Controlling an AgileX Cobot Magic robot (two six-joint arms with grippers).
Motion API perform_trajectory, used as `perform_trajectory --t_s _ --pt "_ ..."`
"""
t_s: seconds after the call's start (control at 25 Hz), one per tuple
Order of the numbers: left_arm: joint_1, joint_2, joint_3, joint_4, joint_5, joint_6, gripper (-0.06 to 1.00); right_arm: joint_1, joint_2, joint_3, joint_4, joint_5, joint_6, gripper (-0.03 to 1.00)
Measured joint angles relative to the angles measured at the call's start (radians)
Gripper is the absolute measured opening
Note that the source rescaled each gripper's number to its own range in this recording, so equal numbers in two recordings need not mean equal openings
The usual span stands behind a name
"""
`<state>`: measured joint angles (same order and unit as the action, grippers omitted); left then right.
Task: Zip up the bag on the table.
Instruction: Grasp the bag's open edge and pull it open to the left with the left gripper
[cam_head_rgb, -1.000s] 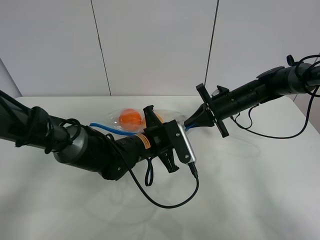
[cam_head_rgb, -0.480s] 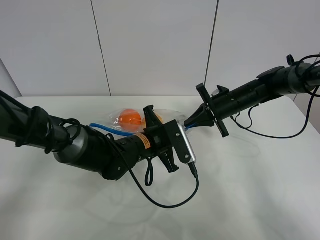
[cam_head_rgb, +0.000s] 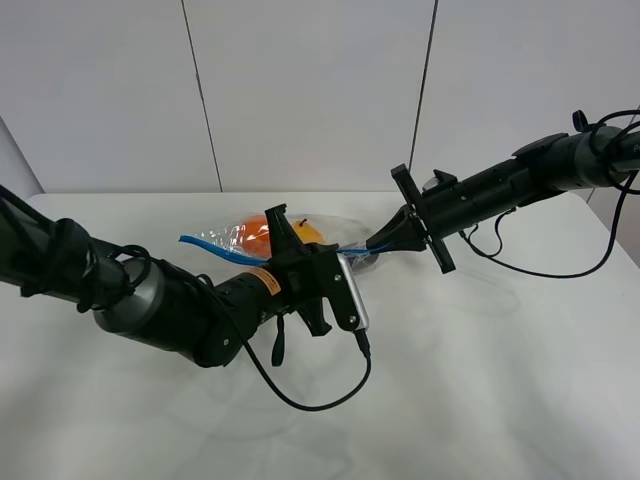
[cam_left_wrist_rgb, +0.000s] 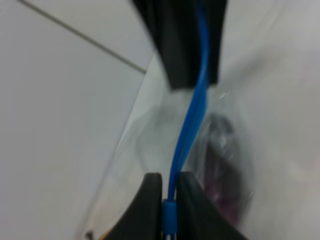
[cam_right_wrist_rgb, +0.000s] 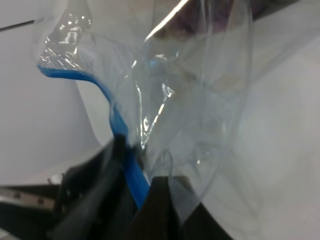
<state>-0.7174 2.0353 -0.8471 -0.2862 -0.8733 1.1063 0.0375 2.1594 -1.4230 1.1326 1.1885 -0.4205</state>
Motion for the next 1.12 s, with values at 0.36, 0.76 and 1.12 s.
perform_trajectory --t_s 0.36,0.76,1.12 --pt "0.130 0.000 0.009 0.013 -0.082 0.005 0.00 0.000 0.000 -0.002 0.027 -0.013 0.004 0.00" --pt "0.334 0.000 0.011 0.083 -0.106 0.008 0.00 0.008 0.000 -0.007 0.042 -0.016 0.011 0.00" --pt "0.465 0.000 0.012 0.111 -0.117 0.015 0.00 0.008 0.000 -0.007 0.032 -0.013 0.011 0.00"
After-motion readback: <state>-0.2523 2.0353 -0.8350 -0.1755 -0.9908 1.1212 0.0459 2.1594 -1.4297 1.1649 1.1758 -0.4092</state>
